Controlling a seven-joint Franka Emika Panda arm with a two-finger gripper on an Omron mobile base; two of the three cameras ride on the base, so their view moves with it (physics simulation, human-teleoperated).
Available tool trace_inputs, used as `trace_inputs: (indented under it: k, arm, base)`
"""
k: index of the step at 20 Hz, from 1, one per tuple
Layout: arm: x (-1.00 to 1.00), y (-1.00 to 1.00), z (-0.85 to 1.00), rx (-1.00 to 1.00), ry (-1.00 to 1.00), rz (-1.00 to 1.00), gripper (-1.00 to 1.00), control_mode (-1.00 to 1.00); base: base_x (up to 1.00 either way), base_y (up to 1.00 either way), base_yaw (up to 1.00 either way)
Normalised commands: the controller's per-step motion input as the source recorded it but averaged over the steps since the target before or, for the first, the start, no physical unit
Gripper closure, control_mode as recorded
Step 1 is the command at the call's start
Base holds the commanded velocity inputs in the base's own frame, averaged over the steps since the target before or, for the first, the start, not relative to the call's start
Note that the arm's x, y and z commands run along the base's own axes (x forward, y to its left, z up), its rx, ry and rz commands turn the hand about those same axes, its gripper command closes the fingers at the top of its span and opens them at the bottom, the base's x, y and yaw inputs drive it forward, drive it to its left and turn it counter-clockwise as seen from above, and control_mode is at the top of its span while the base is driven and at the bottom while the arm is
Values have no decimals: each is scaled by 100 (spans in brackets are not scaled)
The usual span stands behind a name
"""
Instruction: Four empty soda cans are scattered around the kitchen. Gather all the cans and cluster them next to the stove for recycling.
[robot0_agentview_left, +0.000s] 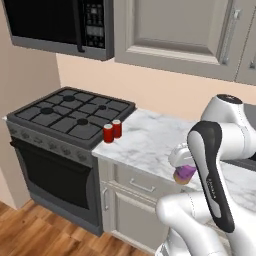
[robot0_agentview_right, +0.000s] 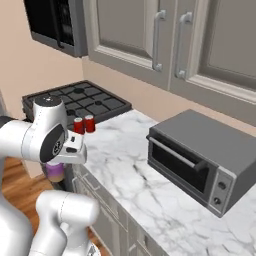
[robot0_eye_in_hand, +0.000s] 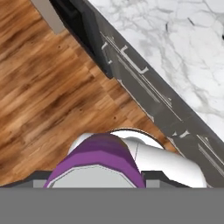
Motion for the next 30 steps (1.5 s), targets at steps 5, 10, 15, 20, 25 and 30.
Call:
trace_inputs:
  k: [5,10,15,20,25,30]
  arm:
    - [0,0,0,0,0,0,100,100]
    - [0,0,0,0,0,0,100,100]
    - [0,0,0,0,0,0,100,100]
    - [0,0,0,0,0,0,100,100]
    - [0,0,0,0,0,0,100,100]
    - [0,0,0,0,0,0,100,100]
  base:
    - [47,42,-10]
    - [18,56,-33]
    - [9,19,-64]
    - [25,51,-53]
    - [41,93,-37]
    - [37,42,-21]
